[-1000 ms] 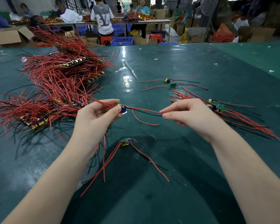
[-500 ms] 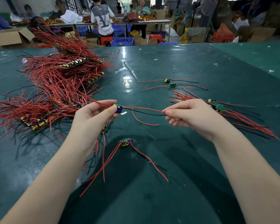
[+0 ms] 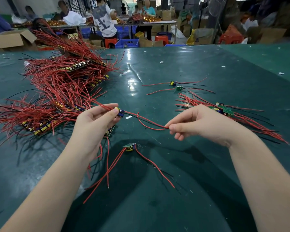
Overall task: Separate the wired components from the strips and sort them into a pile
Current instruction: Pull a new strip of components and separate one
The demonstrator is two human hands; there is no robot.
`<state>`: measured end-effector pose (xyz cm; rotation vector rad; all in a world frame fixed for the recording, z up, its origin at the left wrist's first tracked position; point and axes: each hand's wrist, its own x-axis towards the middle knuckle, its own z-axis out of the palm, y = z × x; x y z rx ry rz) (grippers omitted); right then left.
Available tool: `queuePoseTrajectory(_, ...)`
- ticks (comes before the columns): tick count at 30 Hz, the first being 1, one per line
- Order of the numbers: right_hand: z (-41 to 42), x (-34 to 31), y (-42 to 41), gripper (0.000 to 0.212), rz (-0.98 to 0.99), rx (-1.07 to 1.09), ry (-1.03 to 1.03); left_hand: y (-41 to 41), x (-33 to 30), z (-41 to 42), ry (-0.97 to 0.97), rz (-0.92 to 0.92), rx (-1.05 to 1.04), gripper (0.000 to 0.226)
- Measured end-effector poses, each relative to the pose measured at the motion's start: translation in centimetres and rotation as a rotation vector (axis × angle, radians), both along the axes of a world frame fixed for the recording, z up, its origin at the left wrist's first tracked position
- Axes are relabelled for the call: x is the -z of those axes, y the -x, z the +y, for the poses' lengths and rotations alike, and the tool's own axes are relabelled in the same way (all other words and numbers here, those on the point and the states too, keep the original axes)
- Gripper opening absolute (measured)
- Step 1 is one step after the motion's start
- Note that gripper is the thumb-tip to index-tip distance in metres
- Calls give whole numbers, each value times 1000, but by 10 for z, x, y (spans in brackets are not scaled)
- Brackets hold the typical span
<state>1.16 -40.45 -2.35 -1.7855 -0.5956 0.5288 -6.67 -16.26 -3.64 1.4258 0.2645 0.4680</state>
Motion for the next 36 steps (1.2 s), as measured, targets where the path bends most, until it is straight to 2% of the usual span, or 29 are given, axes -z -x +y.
queuePoseTrajectory(4, -1, 1, -2, 16, 83, 28, -88, 0, -2, 1, 87, 2, 6, 11)
queuePoseTrajectory(8, -2, -3, 4, 14, 230, -231, 31, 0, -3, -3, 48, 16, 18, 13)
queuePoseTrajectory(11, -4, -5, 7, 18, 259, -349, 125, 0, -1, -8, 14, 34, 58, 14)
queuePoseTrajectory(13, -4, -5, 6, 18, 255, -309, 111, 0, -1, -7, 34, 32, 62, 14)
queuePoseTrajectory(17, -5, -4, -1, 12, 207, -72, -63, 0, -4, -1, 145, 12, 12, 13)
queuePoseTrajectory(23, -4, -2, 4, 16, 273, -386, 54, 0, -4, -6, 225, 15, 66, 13)
queuePoseTrajectory(30, 2, 6, -3, 19, 159, -45, -135, -1, -5, 3, 289, -38, -11, 13)
queuePoseTrajectory(33, 8, 6, -2, 18, 122, -11, -240, -1, -7, 4, 335, -78, -36, 12)
queuePoseTrajectory(36, 9, 5, 1, 15, 121, -79, -186, -1, -8, 4, 336, -71, -42, 12)
